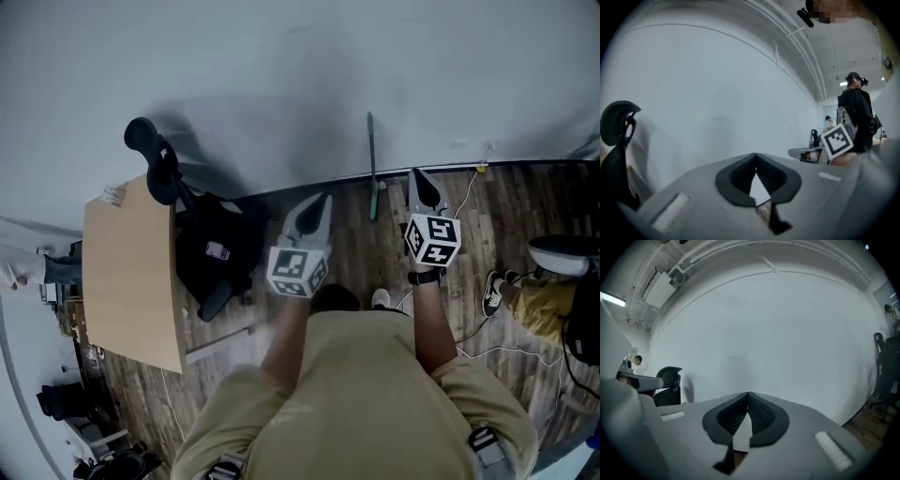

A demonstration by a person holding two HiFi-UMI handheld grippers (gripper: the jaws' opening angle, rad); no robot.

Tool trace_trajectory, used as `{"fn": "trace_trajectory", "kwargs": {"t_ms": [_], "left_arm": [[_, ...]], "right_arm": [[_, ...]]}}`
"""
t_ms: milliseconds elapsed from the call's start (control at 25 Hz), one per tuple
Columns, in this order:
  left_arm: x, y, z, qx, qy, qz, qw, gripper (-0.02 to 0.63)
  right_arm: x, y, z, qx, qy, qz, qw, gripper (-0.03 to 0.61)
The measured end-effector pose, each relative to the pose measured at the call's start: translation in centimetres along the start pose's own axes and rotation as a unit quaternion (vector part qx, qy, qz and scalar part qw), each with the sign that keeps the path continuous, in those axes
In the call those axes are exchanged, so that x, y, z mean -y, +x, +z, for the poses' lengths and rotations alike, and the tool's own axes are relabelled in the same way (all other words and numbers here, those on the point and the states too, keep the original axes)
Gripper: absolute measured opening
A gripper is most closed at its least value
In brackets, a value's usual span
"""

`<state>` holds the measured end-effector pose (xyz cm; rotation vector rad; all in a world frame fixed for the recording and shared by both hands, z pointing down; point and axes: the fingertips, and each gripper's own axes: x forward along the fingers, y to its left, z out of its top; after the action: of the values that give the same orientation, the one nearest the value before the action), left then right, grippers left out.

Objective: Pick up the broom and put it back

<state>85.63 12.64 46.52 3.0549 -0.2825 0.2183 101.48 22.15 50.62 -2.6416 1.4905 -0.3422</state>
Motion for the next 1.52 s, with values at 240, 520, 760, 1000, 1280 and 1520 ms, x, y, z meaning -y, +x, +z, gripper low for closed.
{"fn": "trace_trajectory", "kwargs": {"t_ms": [240, 520, 760, 1000, 1280, 1520], "left_arm": [[-4.9, 6.3, -1.7, -0.02, -0.013, 0.002, 0.9997, 0.002], [-9.8, 16.2, -1.7, -0.008, -0.033, -0.039, 0.9987, 0.002], [-13.3, 23.9, -4.4, -0.016, -0.026, -0.081, 0.9962, 0.002], [-17.3, 28.1, -10.9, -0.069, -0.072, -0.066, 0.9928, 0.002], [-18.4, 31.4, -15.3, -0.109, -0.083, -0.053, 0.9891, 0.002], [-18.7, 32.7, -18.6, -0.146, -0.089, -0.041, 0.9845, 0.002]], "right_arm": [[0.8, 6.2, -1.6, -0.028, -0.014, 0.015, 0.999, 0.005], [0.8, 15.9, -1.4, -0.077, -0.065, 0.029, 0.995, 0.005], [2.2, 23.5, -2.3, -0.11, -0.086, 0.017, 0.99, 0.005], [2.5, 27.4, -10.0, -0.162, -0.043, 0.026, 0.985, 0.04], [5.6, 31.2, -20.8, -0.257, -0.012, 0.055, 0.965, 0.04], [5.6, 31.7, -29.6, -0.344, 0.024, 0.088, 0.935, 0.115]]}}
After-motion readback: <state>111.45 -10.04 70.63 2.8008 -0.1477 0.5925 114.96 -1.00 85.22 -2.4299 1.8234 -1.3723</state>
